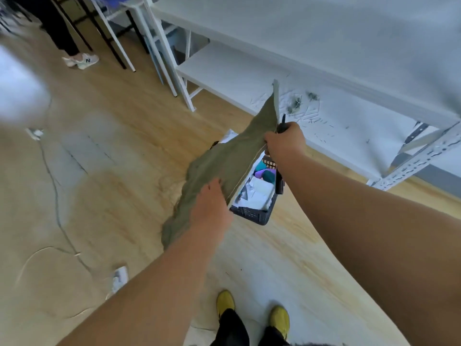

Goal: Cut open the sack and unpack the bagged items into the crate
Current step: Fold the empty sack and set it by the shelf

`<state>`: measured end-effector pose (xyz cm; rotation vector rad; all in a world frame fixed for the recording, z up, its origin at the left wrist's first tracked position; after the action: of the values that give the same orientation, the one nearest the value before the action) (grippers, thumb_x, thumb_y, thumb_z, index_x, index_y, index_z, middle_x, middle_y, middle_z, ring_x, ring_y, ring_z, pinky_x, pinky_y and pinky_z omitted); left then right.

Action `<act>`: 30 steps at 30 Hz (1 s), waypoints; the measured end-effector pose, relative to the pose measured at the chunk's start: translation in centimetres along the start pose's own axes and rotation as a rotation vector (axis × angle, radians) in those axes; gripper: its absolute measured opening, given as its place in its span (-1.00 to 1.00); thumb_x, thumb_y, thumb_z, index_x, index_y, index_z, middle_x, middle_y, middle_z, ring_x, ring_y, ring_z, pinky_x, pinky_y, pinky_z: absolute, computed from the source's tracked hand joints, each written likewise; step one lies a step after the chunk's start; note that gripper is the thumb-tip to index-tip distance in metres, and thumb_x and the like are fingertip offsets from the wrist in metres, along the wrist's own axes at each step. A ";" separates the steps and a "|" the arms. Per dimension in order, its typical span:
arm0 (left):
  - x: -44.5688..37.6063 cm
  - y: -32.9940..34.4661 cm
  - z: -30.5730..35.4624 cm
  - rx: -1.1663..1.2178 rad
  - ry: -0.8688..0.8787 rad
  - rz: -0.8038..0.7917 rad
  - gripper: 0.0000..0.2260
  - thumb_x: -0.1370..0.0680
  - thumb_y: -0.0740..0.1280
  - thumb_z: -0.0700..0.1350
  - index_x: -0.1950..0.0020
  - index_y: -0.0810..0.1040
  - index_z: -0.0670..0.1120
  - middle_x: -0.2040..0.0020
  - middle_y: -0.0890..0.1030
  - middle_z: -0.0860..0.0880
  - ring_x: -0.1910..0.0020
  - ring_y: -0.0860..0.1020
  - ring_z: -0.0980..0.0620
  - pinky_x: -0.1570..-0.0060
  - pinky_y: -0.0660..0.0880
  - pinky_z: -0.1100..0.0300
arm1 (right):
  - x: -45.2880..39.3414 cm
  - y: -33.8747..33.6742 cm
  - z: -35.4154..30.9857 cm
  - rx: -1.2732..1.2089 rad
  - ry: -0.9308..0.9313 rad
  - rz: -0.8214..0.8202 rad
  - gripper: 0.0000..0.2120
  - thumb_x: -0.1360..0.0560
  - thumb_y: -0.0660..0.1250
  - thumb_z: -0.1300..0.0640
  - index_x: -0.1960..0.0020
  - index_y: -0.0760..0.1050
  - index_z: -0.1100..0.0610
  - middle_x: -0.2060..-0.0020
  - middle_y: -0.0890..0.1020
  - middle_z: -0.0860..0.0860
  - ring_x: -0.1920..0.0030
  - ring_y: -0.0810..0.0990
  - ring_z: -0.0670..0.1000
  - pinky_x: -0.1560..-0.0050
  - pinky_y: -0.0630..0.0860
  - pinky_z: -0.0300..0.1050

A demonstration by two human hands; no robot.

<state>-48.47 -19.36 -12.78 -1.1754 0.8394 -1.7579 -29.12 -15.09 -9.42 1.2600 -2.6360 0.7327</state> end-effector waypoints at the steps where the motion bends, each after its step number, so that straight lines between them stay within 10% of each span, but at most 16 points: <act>1: 0.2 0.2 -1.8 -0.078 -0.060 0.079 -0.47 -0.51 0.33 -0.17 -0.44 0.22 -0.03 -0.32 0.40 -0.07 -0.23 0.46 -0.10 -0.09 0.47 0.02 | -0.2 0.1 -0.1 0.036 -0.013 0.030 -0.80 -0.45 0.24 0.22 -0.05 0.36 0.07 0.22 0.57 0.05 0.30 0.60 0.06 0.41 0.52 -0.09; 4: 0.4 -2.1 -8.1 -0.269 -0.227 0.147 -0.75 -0.57 0.15 -0.25 -0.18 0.45 -0.03 -0.08 0.55 -0.06 -0.03 0.55 -0.09 0.08 0.45 0.06 | -0.8 0.3 -0.3 0.161 -0.084 0.084 -0.77 -0.43 0.20 0.26 -0.02 0.33 0.02 0.28 0.50 -0.05 0.30 0.54 0.00 0.44 0.39 -0.19; 9: 0.8 -7.1 -14.7 -0.466 -0.333 0.237 -0.67 -0.54 0.14 -0.30 -0.16 0.55 0.00 -0.04 0.54 -0.07 -0.07 0.51 -0.09 -0.04 0.42 0.05 | 0.2 3.2 -0.9 0.391 -0.239 -0.049 -0.88 -0.52 0.19 0.18 -0.02 0.41 0.03 0.28 0.50 -0.03 0.34 0.49 -0.03 0.45 0.42 -0.18; 17: 0.0 -10.2 -8.1 -0.339 0.488 0.535 -0.80 -0.46 0.32 -0.31 -0.01 0.63 -0.10 0.03 0.59 -0.09 0.05 0.53 -0.13 -0.07 0.37 0.05 | 5.4 10.1 -4.6 0.536 -0.584 -0.415 -0.85 -0.49 0.31 0.11 -0.04 0.57 0.05 0.23 0.59 -0.03 0.31 0.50 -0.08 0.38 0.35 -0.22; 23: 1.4 -10.7 -6.1 -0.238 0.794 0.642 -0.79 -0.43 0.35 -0.35 0.00 0.65 -0.16 0.08 0.62 -0.15 0.12 0.58 -0.16 0.06 0.53 -0.02 | 6.8 10.1 -6.8 0.324 -0.525 -0.586 -0.78 -0.45 0.42 -0.03 0.00 0.54 0.07 0.30 0.53 -0.07 0.29 0.49 -0.07 0.27 0.40 -0.22; 30: 1.0 -11.6 -5.4 0.110 0.450 0.721 -0.68 -0.47 0.41 -0.25 -0.19 0.45 -0.13 -0.25 0.43 -0.09 0.01 0.58 -0.07 0.06 0.60 0.09 | 8.4 7.4 -7.3 0.196 -0.330 -0.887 -0.73 -0.50 0.35 -0.12 0.20 0.50 0.08 0.46 0.51 -0.04 0.51 0.41 -0.09 0.44 0.39 -0.27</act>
<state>-56.94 -14.95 -4.18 -0.3135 1.2225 -1.4294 -40.76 -13.52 -3.13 2.4988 -1.8506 0.6461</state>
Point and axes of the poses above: each hand's wrist, its own x-axis away from the middle knuckle, its own y-axis out of the palm, z = x × y, the point moved 2 cm from there along -x, towards the middle knuckle
